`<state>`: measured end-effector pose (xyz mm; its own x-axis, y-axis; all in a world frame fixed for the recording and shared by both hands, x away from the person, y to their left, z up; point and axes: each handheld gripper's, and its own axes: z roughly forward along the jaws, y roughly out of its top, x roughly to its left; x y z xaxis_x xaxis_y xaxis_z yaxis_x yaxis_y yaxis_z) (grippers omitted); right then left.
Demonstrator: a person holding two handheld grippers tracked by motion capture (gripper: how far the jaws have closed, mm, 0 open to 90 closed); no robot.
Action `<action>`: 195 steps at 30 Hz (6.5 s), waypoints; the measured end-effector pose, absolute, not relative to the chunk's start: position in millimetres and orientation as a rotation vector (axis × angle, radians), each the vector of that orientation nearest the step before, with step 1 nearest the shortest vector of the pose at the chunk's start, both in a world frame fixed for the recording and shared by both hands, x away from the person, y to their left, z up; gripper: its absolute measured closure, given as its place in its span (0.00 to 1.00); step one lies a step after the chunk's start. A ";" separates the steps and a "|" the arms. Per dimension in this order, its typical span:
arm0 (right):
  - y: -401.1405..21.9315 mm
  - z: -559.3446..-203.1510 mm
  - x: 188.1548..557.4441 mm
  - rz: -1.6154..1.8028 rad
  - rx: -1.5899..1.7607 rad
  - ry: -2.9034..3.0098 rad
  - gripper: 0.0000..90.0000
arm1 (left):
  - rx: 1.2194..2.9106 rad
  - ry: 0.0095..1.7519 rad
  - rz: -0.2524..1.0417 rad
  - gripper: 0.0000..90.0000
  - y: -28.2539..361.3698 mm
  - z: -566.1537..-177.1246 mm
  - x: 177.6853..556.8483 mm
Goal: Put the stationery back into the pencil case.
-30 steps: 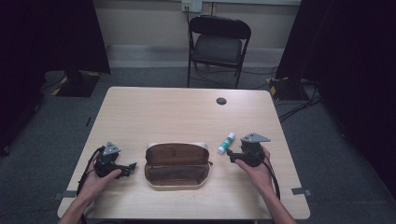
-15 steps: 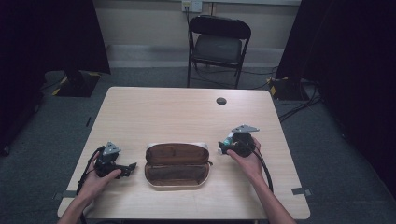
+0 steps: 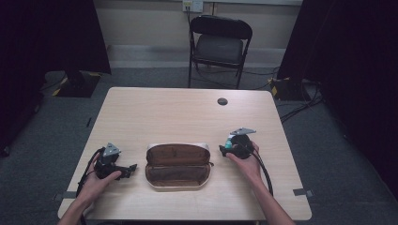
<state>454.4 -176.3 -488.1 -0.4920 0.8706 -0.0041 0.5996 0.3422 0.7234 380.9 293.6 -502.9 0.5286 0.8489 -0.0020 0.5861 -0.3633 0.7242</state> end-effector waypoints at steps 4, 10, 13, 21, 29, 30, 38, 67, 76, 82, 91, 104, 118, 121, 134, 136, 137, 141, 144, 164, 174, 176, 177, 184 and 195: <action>-178.5 -489.8 455.5 0.915 1.299 2.230 0.34 | 2.092 1.154 0.493 0.05 294.2 -502.7 380.3; -180.8 -490.0 454.4 0.903 1.321 2.241 0.47 | 2.095 1.158 0.501 0.05 294.5 -502.3 377.4; -182.4 -488.7 453.1 0.908 1.321 2.255 0.55 | 2.091 1.155 0.498 0.05 294.5 -502.8 377.1; -181.5 -488.1 449.9 0.905 1.294 2.281 0.59 | 2.093 1.157 0.488 0.04 293.7 -502.9 377.8; -183.7 -486.4 447.5 0.894 1.298 2.294 0.66 | 2.093 1.157 0.488 0.03 293.7 -502.9 377.8; -184.6 -486.4 446.9 0.897 1.295 2.294 0.69 | 2.093 1.157 0.488 0.03 293.7 -502.9 377.8; -189.6 -486.1 441.4 0.902 1.275 2.313 0.73 | 2.094 1.157 0.488 0.03 293.7 -502.9 377.8; -216.0 -487.7 386.9 0.934 1.206 2.344 0.66 | 2.095 1.159 0.490 0.02 293.0 -503.0 378.4; -213.0 -487.9 387.3 0.935 1.207 2.336 0.73 | 2.097 1.161 0.486 0.01 292.6 -503.1 378.7; -212.2 -487.0 387.7 0.925 1.210 2.337 0.74 | 2.097 1.162 0.487 0.01 292.6 -503.1 378.7; -220.9 -479.8 387.5 0.967 1.239 2.326 0.74 | 2.097 1.162 0.487 0.01 292.6 -503.0 378.7; -228.9 -468.3 385.9 1.035 1.246 2.307 0.74 | 2.097 1.161 0.487 0.01 292.6 -503.0 378.7; -232.3 -448.4 376.7 1.131 1.215 2.273 0.74 | 2.097 1.162 0.486 0.01 292.6 -503.1 378.7; -232.2 -440.6 372.1 1.162 1.197 2.263 0.74 | 2.097 1.162 0.486 0.01 292.6 -503.0 378.7; -232.3 -418.4 352.7 1.245 1.130 2.243 0.74 | 2.095 1.162 0.488 0.01 292.5 -503.3 378.8; -231.6 -414.7 349.6 1.260 1.120 2.241 0.74 | 2.096 1.162 0.487 0.01 292.5 -503.3 378.9; -230.9 -412.7 348.3 1.269 1.112 2.238 0.74 | 2.096 1.162 0.488 0.01 292.5 -503.3 378.9; -227.4 -404.2 342.7 1.282 1.084 2.242 0.74 | 2.103 1.158 0.488 0.00 292.4 -503.3 379.2; -224.5 -398.0 338.5 1.302 1.077 2.251 0.74 | 2.102 1.158 0.488 0.00 292.4 -503.3 379.2; -186.7 -369.7 310.0 1.405 0.831 2.335 0.74 | 2.102 1.158 0.487 0.00 292.4 -503.3 379.2; -165.0 -377.2 309.0 1.403 0.775 2.405 0.74 | 2.102 1.158 0.488 0.00 292.4 -503.3 379.2; -159.7 -379.4 309.4 1.401 0.762 2.423 0.74 | 2.102 1.158 0.488 0.00 292.4 -503.3 379.2; -156.7 -380.6 309.7 1.396 0.758 2.432 0.74 | 2.103 1.158 0.487 0.00 292.4 -503.2 379.2; -137.4 -391.3 317.7 1.371 0.719 2.487 0.74 | 2.102 1.158 0.488 0.00 292.4 -503.3 379.2; -105.3 -401.4 336.0 1.362 0.671 2.558 0.74 | 2.100 1.161 0.482 0.00 291.0 -503.2 380.4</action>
